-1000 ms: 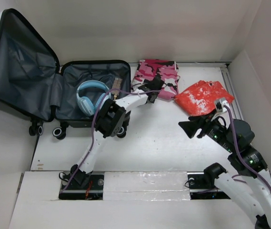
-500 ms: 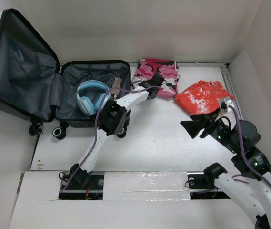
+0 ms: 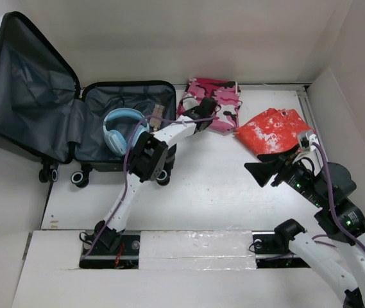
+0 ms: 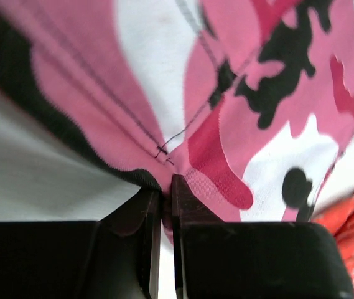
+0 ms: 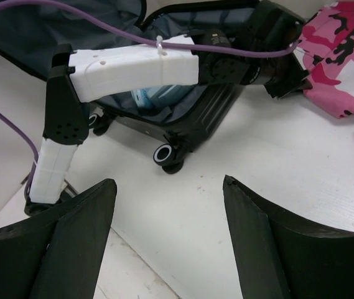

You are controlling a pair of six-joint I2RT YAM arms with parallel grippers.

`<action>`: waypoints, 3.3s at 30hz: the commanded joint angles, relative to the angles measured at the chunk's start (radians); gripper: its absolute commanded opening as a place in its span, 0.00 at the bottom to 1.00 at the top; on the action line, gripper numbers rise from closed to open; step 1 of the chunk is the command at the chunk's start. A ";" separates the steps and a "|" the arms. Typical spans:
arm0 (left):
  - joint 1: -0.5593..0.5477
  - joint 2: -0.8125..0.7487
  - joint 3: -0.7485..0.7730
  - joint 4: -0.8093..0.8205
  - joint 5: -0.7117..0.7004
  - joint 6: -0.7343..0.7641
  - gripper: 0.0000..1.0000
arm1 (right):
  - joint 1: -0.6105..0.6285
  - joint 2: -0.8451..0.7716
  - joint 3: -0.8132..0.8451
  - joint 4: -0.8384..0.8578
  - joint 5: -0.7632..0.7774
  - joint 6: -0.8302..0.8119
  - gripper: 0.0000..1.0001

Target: Pack the luggage

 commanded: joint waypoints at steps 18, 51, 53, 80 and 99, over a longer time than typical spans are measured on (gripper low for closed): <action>0.223 -0.348 0.281 -0.248 0.516 0.799 0.00 | 0.008 0.099 0.020 0.188 -0.100 0.020 0.75; 0.824 -0.741 -0.443 0.045 0.749 0.917 0.00 | 0.018 0.100 0.022 0.157 -0.082 0.002 0.75; 0.824 -0.740 -0.500 0.056 0.632 0.917 0.00 | 0.018 0.100 0.022 0.166 -0.082 0.002 0.75; -0.206 -0.706 -0.595 0.260 -0.110 0.425 0.62 | 0.018 0.079 0.289 0.004 0.314 0.002 0.74; -0.320 -0.006 -0.042 0.338 0.190 0.161 0.56 | 0.027 0.155 0.218 0.042 0.175 0.040 0.74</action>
